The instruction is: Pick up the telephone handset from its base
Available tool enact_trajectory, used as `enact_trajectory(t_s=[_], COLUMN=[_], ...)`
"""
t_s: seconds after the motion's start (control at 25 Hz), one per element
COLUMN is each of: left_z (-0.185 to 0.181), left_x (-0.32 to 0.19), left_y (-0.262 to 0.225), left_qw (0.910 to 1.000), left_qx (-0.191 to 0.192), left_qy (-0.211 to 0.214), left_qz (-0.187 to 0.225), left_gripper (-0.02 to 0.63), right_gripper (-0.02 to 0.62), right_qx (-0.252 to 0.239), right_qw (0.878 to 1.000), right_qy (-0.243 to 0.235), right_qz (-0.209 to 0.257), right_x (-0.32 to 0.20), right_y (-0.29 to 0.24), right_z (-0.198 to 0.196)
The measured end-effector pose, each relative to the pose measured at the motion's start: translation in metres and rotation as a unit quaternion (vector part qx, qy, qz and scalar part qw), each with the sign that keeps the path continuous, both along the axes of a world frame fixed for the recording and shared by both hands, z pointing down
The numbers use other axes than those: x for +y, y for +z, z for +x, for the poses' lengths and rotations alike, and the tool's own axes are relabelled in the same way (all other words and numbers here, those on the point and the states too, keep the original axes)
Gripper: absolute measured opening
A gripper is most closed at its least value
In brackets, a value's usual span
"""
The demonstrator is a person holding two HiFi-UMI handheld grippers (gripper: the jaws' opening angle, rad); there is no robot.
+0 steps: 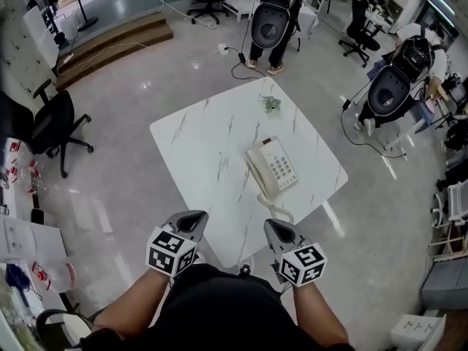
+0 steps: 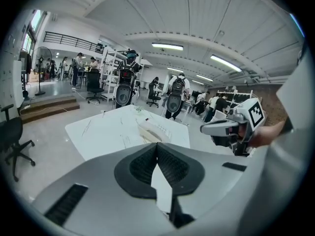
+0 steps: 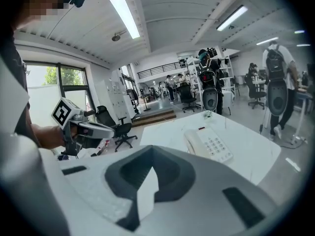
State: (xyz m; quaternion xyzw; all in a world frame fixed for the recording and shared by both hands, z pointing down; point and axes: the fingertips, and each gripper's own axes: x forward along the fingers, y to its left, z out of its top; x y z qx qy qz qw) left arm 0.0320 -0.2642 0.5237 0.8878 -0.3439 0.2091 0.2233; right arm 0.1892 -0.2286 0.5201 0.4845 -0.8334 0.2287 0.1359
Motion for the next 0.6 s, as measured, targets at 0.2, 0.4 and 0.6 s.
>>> enact_trajectory(t_s=[0.2, 0.4, 0.6], left_z=[0.010, 0.010, 0.008], left_x=[0.011, 0.012, 0.010], left_y=[0.004, 0.002, 0.001], left_qw=[1.0000, 0.9999, 0.9999], left_qx=[-0.002, -0.007, -0.007], left_qy=[-0.004, -0.009, -0.016], left_qz=[-0.007, -0.003, 0.000], left_gripper=[0.005, 0.005, 0.005], right_gripper=[0.002, 0.002, 0.003], right_qx=[-0.002, 0.001, 0.007], right_qw=[1.000, 0.999, 0.999], right_qy=[-0.014, -0.024, -0.032], right_qz=[0.020, 0.026, 0.040], right_x=[-0.009, -0.009, -0.011], right_y=[-0.009, -0.008, -0.012], right_z=[0.004, 0.002, -0.002])
